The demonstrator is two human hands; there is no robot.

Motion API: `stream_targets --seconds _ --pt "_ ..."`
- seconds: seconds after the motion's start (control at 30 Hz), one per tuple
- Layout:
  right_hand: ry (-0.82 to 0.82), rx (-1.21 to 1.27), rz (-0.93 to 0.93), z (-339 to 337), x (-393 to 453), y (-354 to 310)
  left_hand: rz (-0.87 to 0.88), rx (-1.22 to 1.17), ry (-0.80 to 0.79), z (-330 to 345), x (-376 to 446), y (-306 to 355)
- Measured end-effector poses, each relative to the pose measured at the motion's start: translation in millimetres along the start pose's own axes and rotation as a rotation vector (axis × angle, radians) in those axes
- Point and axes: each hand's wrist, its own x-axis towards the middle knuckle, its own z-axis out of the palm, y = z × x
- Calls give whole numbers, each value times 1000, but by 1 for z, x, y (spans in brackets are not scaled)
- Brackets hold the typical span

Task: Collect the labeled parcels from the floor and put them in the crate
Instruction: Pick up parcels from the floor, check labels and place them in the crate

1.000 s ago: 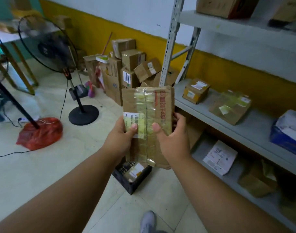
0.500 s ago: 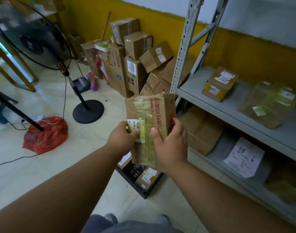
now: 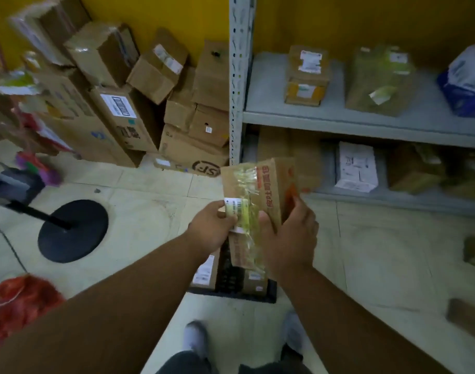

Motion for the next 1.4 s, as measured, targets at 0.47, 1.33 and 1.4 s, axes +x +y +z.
stream_targets --seconds 0.47,1.33,1.4 --pt "-158 50 307 210 -4 152 -164 -116 -42 81 158 -208" --pt "-444 112 484 477 18 331 -101 249 161 140 294 -451" --pt "-464 100 486 478 18 331 -86 275 146 139 296 -455"
